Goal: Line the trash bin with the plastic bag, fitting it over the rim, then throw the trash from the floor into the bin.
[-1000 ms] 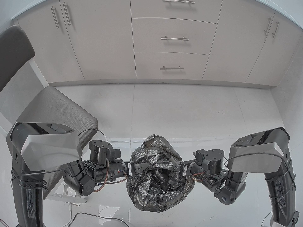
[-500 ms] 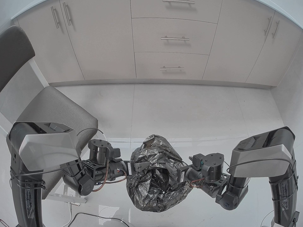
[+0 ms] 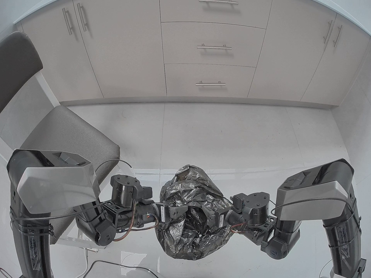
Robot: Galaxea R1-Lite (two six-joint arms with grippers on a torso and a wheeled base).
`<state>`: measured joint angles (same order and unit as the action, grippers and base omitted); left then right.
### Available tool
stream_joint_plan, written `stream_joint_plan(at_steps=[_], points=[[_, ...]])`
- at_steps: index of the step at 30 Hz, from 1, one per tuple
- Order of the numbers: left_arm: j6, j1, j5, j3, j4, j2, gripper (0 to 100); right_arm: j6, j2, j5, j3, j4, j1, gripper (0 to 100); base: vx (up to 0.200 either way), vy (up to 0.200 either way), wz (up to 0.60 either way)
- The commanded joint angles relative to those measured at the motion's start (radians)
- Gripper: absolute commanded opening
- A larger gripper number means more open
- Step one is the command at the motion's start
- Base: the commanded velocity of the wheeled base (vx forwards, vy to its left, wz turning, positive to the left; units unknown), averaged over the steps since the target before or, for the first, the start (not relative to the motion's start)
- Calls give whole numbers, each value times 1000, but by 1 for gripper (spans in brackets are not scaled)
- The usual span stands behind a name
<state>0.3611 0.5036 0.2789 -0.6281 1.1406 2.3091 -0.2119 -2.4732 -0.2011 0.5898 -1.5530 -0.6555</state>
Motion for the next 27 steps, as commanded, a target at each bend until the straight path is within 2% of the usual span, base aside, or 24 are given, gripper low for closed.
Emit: stream_joint_plan(at_steps=[1, 4, 15, 16, 19, 27], points=[[-42, 24, 0, 22, 1, 3, 100, 17, -27, -3, 10, -18, 10, 100, 0, 0, 0], [-86, 21, -3, 16, -4, 29, 100, 28, -36, -3, 24, -18, 28, 100, 0, 0, 0], [-125, -13, -43, -15, -10, 41, 100, 28, -75, -18, 68, -18, 77, 100, 0, 0, 0], [-136, -25, -98, -38, -10, 56, 100, 26, -75, -23, 68, -18, 79, 100, 0, 0, 0], [-163, -42, -181, -81, -19, 73, 100, 25, -79, -31, 79, -18, 83, 100, 0, 0, 0], [-169, -97, -202, -190, -134, 62, 100, 28, -81, -46, 91, -18, 83, 100, 0, 0, 0]])
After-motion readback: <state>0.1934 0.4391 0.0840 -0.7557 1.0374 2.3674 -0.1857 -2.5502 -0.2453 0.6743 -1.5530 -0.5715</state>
